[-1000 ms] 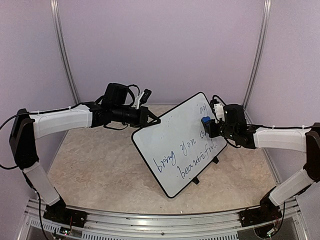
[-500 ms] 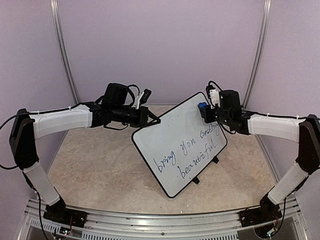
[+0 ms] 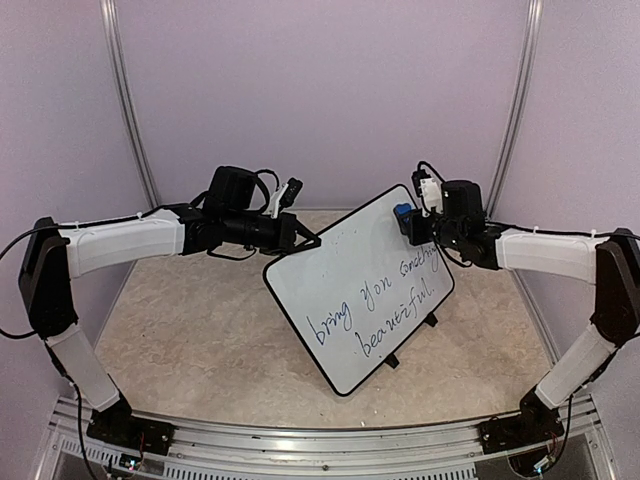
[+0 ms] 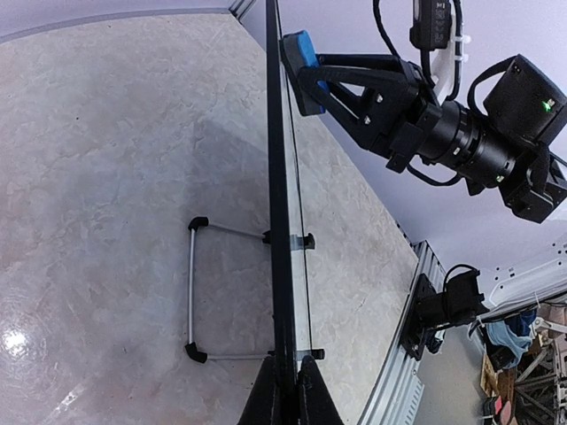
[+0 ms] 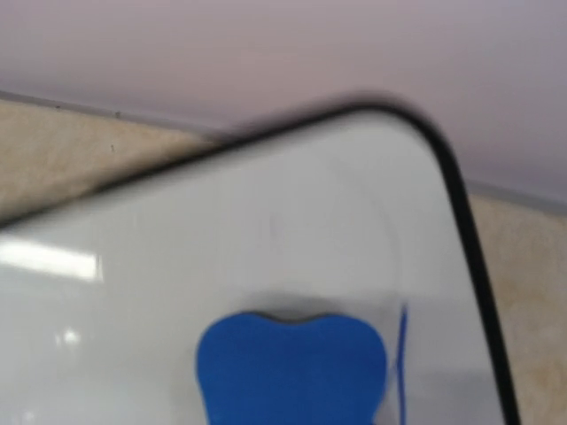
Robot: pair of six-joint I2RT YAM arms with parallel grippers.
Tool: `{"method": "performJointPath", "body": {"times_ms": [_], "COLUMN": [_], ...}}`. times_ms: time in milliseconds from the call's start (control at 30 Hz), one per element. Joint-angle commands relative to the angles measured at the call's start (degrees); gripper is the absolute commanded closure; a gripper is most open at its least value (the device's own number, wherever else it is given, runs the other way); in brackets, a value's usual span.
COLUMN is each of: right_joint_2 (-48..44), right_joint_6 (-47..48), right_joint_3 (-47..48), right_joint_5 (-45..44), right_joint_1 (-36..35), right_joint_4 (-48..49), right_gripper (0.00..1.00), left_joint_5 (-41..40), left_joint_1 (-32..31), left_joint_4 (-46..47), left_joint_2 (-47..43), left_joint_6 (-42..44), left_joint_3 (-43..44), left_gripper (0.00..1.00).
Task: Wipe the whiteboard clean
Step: Erase the whiteboard at the center of the board.
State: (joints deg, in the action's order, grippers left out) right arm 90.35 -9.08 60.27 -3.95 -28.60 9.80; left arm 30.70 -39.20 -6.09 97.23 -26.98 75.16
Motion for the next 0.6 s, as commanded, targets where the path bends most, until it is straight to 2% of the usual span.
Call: {"method": "performJointPath", "body": {"times_ms": [0, 267, 567], "right_joint_2": [-1.9, -6.0, -2.3], "right_joint_6": [-1.2, -1.9, -0.9], "right_joint_3": [-6.9, -13.3, -5.5], "right_joint_5": [1.6, -1.4, -2.2], "right_joint_1": [-0.5, -0.4, 1.2], "right_joint_4": [-3.1, -2.8, -3.8], "right_gripper": [0.74, 0.74, 0.74], "left_joint_5": [7.1, 6.9, 6.8], "left_joint_1": [-1.8, -2.0, -2.2], "left_joint_4": [2.6, 2.6, 2.4], "left_joint_2": [-1.9, -1.9, -1.7], "left_joint_6": [4.7, 4.7, 4.8], "left_joint_3": [0.1, 0.0, 0.0], "left_gripper": [1.0, 1.0, 1.0]}}
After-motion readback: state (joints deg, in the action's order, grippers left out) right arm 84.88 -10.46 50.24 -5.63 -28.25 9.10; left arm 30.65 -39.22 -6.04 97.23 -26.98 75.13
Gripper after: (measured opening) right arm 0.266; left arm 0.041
